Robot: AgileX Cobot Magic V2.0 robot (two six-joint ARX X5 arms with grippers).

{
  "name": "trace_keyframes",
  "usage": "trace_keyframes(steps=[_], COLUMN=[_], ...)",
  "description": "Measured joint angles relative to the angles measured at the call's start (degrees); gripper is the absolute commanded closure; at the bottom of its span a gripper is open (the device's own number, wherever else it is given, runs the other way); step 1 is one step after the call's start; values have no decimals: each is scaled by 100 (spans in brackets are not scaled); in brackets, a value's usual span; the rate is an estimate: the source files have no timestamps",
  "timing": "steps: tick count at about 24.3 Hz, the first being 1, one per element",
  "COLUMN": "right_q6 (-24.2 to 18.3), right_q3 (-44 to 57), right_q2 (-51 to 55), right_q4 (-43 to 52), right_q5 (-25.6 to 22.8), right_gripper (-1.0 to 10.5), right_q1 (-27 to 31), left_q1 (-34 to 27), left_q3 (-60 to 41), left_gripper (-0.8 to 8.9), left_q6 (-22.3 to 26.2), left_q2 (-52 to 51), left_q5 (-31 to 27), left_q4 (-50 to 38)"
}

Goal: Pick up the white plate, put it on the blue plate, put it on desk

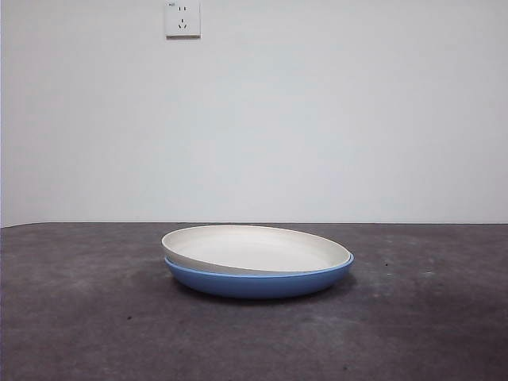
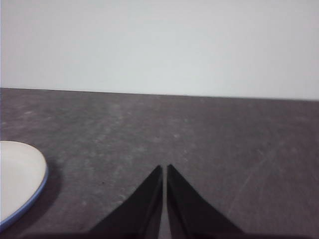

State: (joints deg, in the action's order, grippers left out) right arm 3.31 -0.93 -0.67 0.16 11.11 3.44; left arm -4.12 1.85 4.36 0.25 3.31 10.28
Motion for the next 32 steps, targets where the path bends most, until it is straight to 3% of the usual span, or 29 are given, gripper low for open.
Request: trace_keyframes(steps=[8,13,32], right_q6=[144,146,151], right_q3=[2,0,0], right_q2=[28,26,28], right_q4=[-522,-977,-955], right_q5=[-629,-658,-667], right_gripper=[938,938,938], right_q1=[-83,-87,-87], left_q1=[0,0,0], left_q3=[0,0,0], left_gripper=[795,795,795], left_q6=[0,0,-2], left_q2=[0,0,0], left_q5=[0,0,0], left_q4=[0,0,0])
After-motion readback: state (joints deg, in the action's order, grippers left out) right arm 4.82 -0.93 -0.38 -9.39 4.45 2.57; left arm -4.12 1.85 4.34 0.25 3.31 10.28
